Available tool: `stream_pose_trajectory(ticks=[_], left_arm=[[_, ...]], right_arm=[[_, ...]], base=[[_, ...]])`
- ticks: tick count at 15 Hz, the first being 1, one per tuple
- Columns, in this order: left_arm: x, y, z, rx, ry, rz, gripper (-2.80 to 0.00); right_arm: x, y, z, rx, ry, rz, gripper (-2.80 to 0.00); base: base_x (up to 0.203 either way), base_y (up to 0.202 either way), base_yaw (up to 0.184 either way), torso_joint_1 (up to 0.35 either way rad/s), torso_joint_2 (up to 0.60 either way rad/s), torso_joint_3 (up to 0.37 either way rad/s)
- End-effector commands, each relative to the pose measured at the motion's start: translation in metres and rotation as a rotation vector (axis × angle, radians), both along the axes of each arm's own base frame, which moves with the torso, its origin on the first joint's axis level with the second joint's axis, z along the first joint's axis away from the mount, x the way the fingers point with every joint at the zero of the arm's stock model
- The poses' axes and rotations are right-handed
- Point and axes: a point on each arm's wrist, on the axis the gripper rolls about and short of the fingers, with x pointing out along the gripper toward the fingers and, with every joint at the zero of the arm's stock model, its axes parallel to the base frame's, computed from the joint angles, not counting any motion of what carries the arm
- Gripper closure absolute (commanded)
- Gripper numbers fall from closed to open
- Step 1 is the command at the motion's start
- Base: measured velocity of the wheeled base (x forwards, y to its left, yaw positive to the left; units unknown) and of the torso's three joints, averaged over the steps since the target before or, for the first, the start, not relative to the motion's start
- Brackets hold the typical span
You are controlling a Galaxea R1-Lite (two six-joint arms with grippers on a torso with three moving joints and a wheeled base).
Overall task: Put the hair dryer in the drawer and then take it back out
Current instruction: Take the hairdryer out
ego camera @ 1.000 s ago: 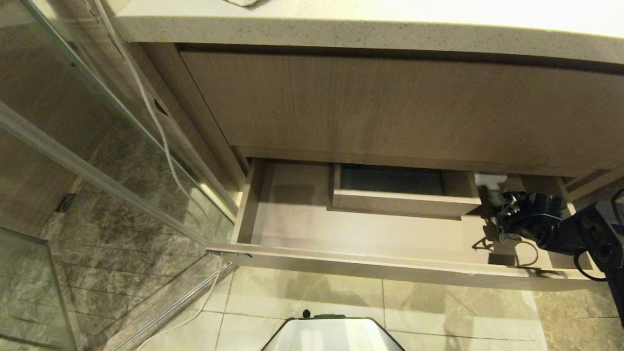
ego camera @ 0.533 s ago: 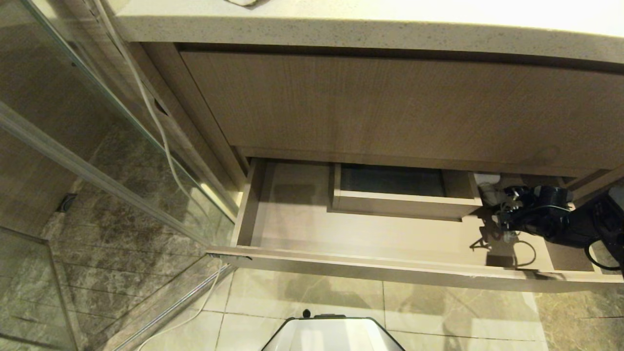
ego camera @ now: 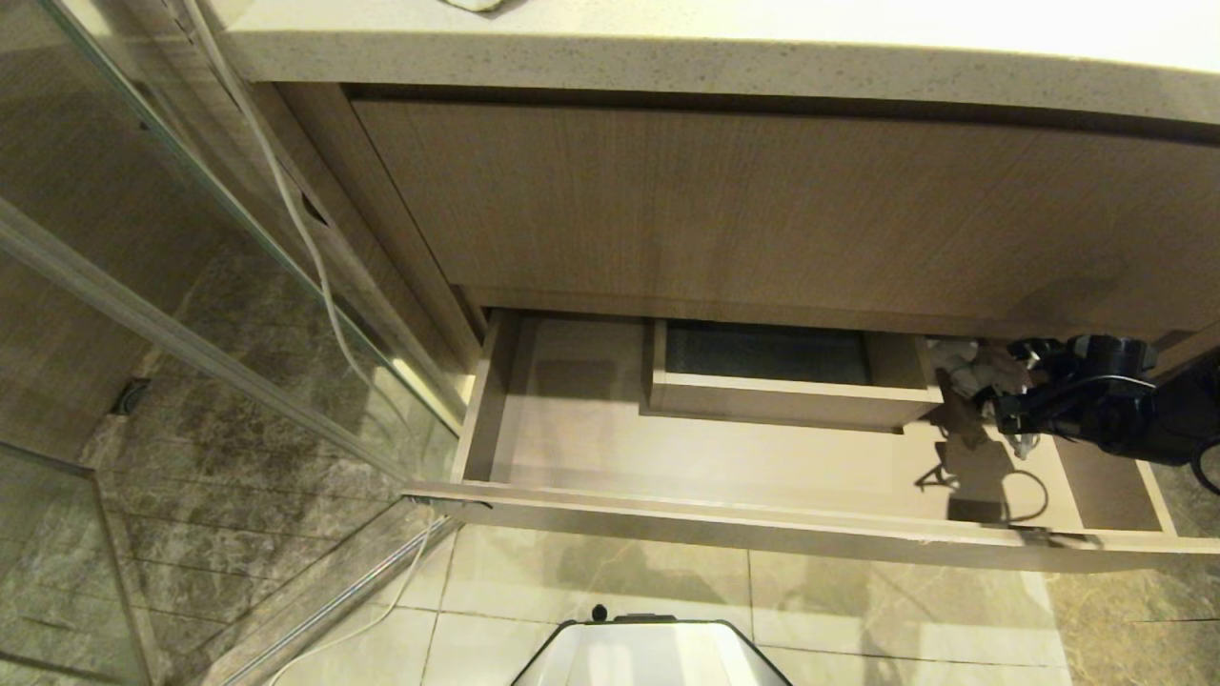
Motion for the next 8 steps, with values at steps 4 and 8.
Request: stream_pose_trajectory(ticks=[4, 8], left_arm=[[0.000, 0.000, 0.000, 0.000, -0.001, 0.000, 0.00], [0.000, 0.000, 0.000, 0.000, -0.001, 0.000, 0.00]], right_arm=[[-0.015, -0.003, 0.028, -0.066, -0.001, 0.017, 0.00], [-0.028, -0.001, 0.042, -0.069, 0.009, 0.013, 0.00]], base=[[0.000, 0.000, 0.000, 0.000, 0.00, 0.000], [0.000, 0.000, 0.000, 0.000, 0.00, 0.000]])
